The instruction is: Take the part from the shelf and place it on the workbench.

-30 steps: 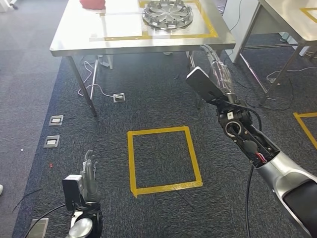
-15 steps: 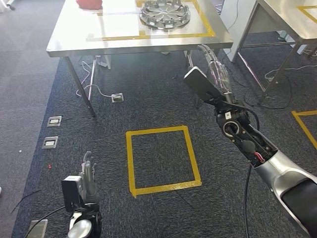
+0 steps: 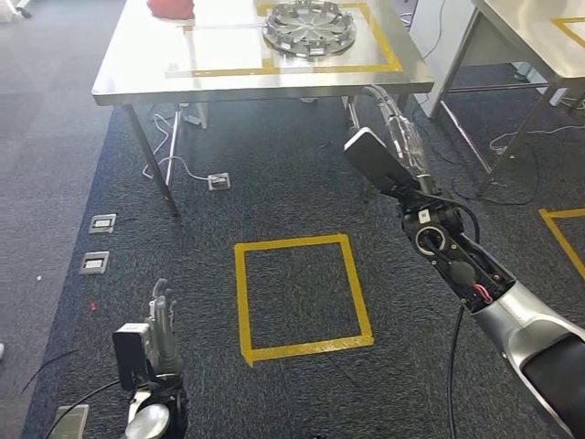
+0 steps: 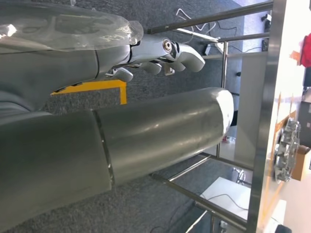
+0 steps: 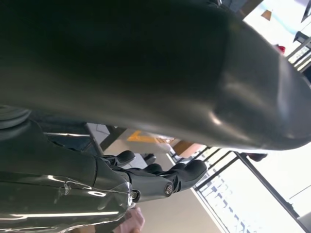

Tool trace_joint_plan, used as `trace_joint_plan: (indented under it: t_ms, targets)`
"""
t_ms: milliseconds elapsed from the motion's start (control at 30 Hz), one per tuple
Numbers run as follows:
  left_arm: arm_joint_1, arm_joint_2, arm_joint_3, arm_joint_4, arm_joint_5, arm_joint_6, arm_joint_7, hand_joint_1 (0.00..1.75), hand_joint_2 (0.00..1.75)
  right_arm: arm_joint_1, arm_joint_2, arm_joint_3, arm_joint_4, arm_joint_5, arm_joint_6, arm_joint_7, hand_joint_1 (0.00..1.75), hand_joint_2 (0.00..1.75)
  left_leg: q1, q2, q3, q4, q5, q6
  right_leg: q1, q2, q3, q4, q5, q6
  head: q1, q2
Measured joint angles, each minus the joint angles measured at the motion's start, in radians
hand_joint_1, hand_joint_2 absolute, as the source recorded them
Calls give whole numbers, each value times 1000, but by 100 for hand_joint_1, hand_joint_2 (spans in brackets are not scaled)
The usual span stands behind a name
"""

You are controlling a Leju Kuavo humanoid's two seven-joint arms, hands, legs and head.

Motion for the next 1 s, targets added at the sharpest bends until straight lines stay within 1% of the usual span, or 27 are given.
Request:
trace_joint_plan:
  t_ms: [33,67,100,133,167,200,233,267,300,367,400,433,467,533,567,600,633,667,700,733,767,800,867,900,933,967,1000]
  targets:
    - [1,0,0,0,0,0,0,0,0,3,0,0,1,-2,0,-1,0,0,0,2,1,0,-1,0,0,0,-34,69,-23,0,5,0]
    - [2,0,0,0,1,0,0,0,0,6,0,0,1,-5,0,-1,0,0,0,5,2,1,-3,-1,0,0,-54,105,-27,0,8,0]
    - [3,0,0,0,2,0,0,0,0,8,0,0,2,-8,1,-3,0,0,0,7,4,2,-6,-3,-1,-2,-54,101,-12,-1,11,0]
    - [4,0,0,0,3,0,0,0,0,9,0,0,3,-11,1,-5,0,0,1,10,7,5,-11,-7,-1,-5,-31,51,22,-2,15,0]
    - [5,0,0,0,3,0,0,0,0,9,0,0,3,-13,1,-7,0,0,3,14,11,8,-17,-12,-1,-14,5,-25,59,-4,19,0]
    - [5,0,0,0,3,0,0,0,0,7,0,0,3,-14,1,-9,0,0,1,17,13,13,-23,-18,3,-28,40,-96,83,-6,22,0]
    - [5,0,0,0,4,1,0,0,0,6,0,0,3,-14,2,-11,0,0,-1,21,14,17,-29,-24,6,-38,65,-147,97,-12,24,0]
    - [5,1,0,-1,4,1,0,0,0,5,1,0,4,-15,2,-13,0,0,-5,26,14,21,-33,-30,10,-43,76,-172,98,-17,23,0]
    - [6,1,0,-1,5,1,-1,0,0,6,1,1,4,-16,2,-14,0,0,-7,31,13,22,-35,-34,13,-39,76,-173,92,-24,19,0]
    - [6,1,0,-2,6,2,-1,0,0,9,2,1,4,-17,3,-18,0,0,-6,42,15,25,-43,-43,12,-20,75,-172,90,-38,9,0]
    - [5,1,0,-2,6,2,0,0,0,9,2,1,4,-18,3,-19,0,0,-3,39,11,39,-55,-49,11,-12,76,-172,89,-44,5,0]
    - [4,1,0,-3,6,2,0,0,0,8,2,0,4,-18,3,-21,0,0,-2,31,-5,74,-76,-54,9,-4,77,-173,89,-50,0,0]
    - [4,1,0,-3,6,2,0,0,0,7,2,0,4,-19,3,-21,0,0,0,20,-34,132,-104,-58,9,3,78,-173,88,-55,-6,0]
    - [6,2,0,-4,6,2,0,0,0,8,2,1,5,-20,3,-22,0,0,1,6,-116,281,-160,-61,11,19,78,-173,87,-60,-20,0]
    - [7,2,0,-4,6,2,0,0,0,10,3,2,6,-21,3,-22,0,0,1,4,-149,331,-168,-60,12,29,79,-173,86,-61,-25,0]
    - [8,2,0,-4,6,2,0,0,0,11,3,2,6,-21,4,-22,0,0,1,1,-165,342,-155,-57,13,40,80,-173,85,-62,-28,0]
    - [9,2,0,-4,6,2,0,0,0,11,3,2,7,-21,4,-22,0,0,0,-2,-160,312,-124,-52,15,51,81,-173,85,-62,-30,0]
    - [8,2,0,-4,6,2,0,0,0,11,4,2,7,-21,4,-22,0,0,-1,-12,-137,246,-79,-44,16,63,83,-173,85,-62,-31,0]
    - [8,3,0,-4,6,2,0,0,0,10,4,2,7,-21,4,-22,0,0,-2,-33,-106,166,-38,-35,17,72,85,-173,85,-61,-32,0]
    - [7,3,0,-4,6,2,0,0,0,9,5,2,8,-22,4,-23,0,0,-3,-49,-79,100,-7,-28,18,83,85,-173,84,-60,-32,0]
    - [6,3,0,-4,6,2,-1,0,0,9,6,2,8,-23,5,-23,0,0,-4,-61,-60,55,10,-23,17,92,84,-173,84,-57,-32,0]
    - [6,3,0,-4,6,2,-1,0,0,9,6,2,9,-25,5,-24,0,0,-6,-66,-51,36,14,-21,16,101,82,-173,84,-53,-31,0]
    - [5,2,0,-4,6,2,-2,0,0,11,6,1,9,-26,6,-24,0,0,-6,-45,-45,28,16,-18,13,115,80,-176,85,-42,-32,0]
    - [4,1,0,-5,6,2,-2,0,0,11,5,0,10,-27,6,-25,0,0,-4,-35,-40,22,18,-15,15,103,77,-169,80,-36,-31,0]
    - [3,-1,0,-5,6,2,-3,0,0,10,5,-1,10,-27,6,-26,0,0,-1,-25,-35,16,20,-11,17,81,66,-144,63,-31,-26,0]
    - [3,-1,0,-6,6,1,-4,0,0,9,4,-2,10,-27,6,-27,0,0,1,-15,-31,11,21,-8,18,54,45,-95,34,-26,-20,0]
    - [3,-1,0,-6,6,1,-5,0,0,8,3,-2,10,-28,6,-28,0,0,1,-6,-29,10,20,-6,18,29,14,-26,-1,-21,-14,0]
